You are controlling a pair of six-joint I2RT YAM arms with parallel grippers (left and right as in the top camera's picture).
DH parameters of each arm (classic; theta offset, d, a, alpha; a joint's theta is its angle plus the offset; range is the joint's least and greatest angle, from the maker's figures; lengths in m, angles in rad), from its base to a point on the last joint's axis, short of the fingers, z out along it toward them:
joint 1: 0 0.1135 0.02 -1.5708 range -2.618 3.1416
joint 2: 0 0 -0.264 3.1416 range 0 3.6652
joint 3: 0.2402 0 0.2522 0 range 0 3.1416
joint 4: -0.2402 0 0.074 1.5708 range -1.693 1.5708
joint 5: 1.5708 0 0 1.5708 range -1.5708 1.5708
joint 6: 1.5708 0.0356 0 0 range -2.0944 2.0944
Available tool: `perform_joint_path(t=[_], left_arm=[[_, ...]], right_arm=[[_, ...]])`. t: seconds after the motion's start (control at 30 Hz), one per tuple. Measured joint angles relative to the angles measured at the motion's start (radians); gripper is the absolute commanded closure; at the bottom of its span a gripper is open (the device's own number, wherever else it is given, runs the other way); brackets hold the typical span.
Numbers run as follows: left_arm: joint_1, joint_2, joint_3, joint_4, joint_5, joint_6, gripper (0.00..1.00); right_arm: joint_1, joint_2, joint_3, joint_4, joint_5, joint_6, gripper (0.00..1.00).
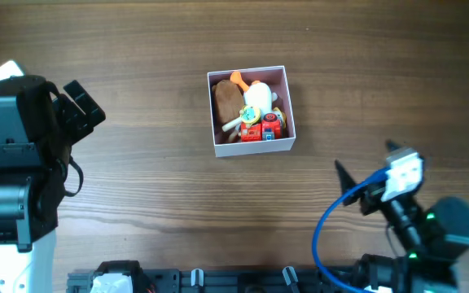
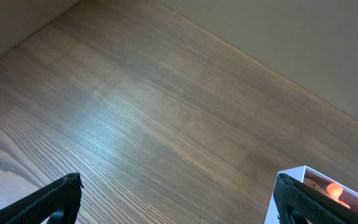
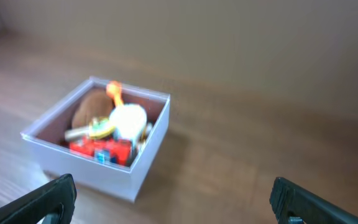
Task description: Pack container
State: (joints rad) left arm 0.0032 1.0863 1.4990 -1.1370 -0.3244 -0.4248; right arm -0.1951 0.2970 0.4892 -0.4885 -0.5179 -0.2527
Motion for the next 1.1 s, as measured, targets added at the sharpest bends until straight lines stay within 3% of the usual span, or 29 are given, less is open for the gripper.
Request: perform_joint_path(t=[0.17, 0.37, 1.1], left_arm=[[0.0, 0.0, 0.0, 0.0, 0.0, 0.0, 0.0], [0.0, 0.0, 0.0, 0.0, 0.0, 0.0, 0.0], [0.0, 0.0, 0.0, 0.0, 0.0, 0.0, 0.0]], right_arm=[[0.0, -0.156, -0.227, 0.082, -0.013, 0.0, 0.0], [0.0, -0.26, -0.357, 0.112, -0.018, 0.0, 0.0], [0.0, -0.278, -0.362, 0.132, -0.012, -0.004, 0.0]])
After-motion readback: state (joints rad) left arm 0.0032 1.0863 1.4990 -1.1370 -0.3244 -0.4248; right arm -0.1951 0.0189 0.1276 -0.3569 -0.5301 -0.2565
